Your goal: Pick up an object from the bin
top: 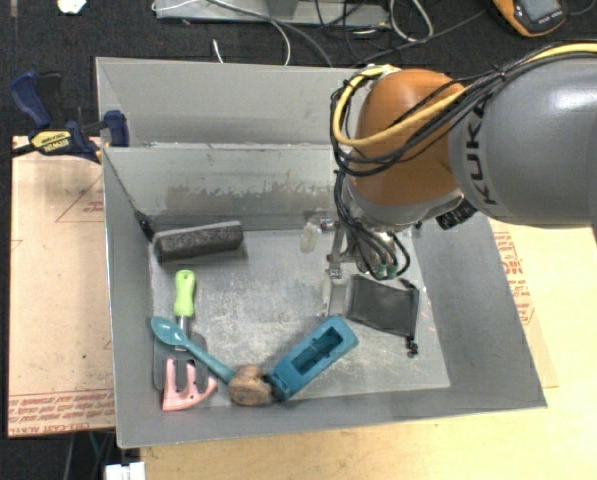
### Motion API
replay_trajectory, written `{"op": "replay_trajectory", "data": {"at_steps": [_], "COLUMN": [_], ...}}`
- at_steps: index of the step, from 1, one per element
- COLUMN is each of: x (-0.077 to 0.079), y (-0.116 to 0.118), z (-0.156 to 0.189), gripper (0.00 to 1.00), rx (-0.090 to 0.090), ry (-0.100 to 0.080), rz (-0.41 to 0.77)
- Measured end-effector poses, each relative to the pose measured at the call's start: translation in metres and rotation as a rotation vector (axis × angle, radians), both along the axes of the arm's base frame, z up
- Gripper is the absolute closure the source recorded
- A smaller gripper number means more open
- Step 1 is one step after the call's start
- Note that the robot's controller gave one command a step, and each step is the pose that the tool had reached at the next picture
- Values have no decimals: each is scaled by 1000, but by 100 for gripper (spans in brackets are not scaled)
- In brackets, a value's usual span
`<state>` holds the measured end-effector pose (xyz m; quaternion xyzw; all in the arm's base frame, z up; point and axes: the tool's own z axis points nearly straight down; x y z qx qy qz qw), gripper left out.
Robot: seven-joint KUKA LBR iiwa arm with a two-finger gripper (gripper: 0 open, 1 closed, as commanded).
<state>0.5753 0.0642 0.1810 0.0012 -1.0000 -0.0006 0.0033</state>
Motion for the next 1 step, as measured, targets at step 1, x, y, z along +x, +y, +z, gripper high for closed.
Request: {"op": "replay_trajectory", "data": {"at_steps": [1], "x": [2], "y": [0], "z": [5], "gripper": [0], "rx": [1], "ry": [-8], "rz": [-2]}}
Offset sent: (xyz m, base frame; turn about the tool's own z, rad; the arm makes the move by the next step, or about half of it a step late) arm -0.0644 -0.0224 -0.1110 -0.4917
